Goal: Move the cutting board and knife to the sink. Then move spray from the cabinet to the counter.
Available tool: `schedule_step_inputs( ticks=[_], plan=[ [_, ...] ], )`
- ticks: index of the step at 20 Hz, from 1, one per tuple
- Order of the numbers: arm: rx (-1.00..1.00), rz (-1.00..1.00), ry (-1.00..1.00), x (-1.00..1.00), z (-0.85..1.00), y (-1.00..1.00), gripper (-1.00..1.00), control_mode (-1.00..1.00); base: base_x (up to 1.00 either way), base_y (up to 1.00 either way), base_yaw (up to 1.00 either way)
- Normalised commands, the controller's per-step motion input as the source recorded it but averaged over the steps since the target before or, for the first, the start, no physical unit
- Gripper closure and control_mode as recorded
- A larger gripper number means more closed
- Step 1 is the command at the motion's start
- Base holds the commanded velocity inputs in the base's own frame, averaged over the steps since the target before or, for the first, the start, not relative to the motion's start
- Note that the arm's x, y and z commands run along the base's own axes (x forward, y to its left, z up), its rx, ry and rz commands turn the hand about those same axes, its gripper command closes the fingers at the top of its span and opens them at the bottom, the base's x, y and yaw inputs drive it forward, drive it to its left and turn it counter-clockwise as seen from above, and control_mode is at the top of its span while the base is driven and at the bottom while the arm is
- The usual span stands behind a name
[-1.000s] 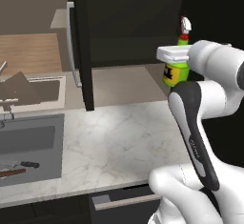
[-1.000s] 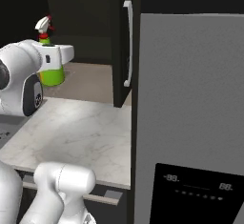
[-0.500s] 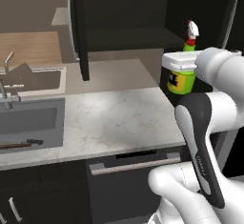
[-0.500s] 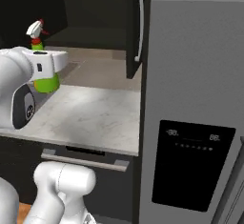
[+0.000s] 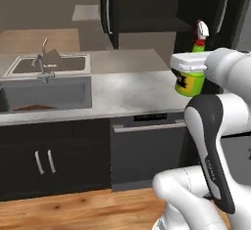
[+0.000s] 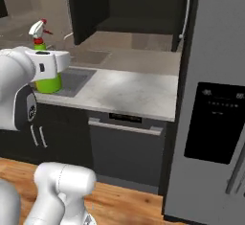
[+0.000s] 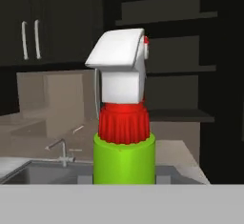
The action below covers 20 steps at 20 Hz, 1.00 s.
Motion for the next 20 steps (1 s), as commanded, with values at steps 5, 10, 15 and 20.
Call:
schedule_step_inputs(
  ticks=[5, 10, 15, 20],
  plan=[
    [0.0, 0.0, 0.0, 0.0, 0.0, 0.0, 1.0, 1.0, -0.34, 0.66, 0.86],
    [0.0, 0.0, 0.0, 0.0, 0.0, 0.0, 1.0, 1.0, 0.0, 0.09, 1.0],
    [0.0, 0.0, 0.0, 0.0, 0.0, 0.0, 1.0, 1.0, 0.0, 0.0, 1.0],
    [0.0, 0.0, 0.0, 0.0, 0.0, 0.0, 1.0, 1.0, 0.0, 0.04, 1.0]
  ],
)
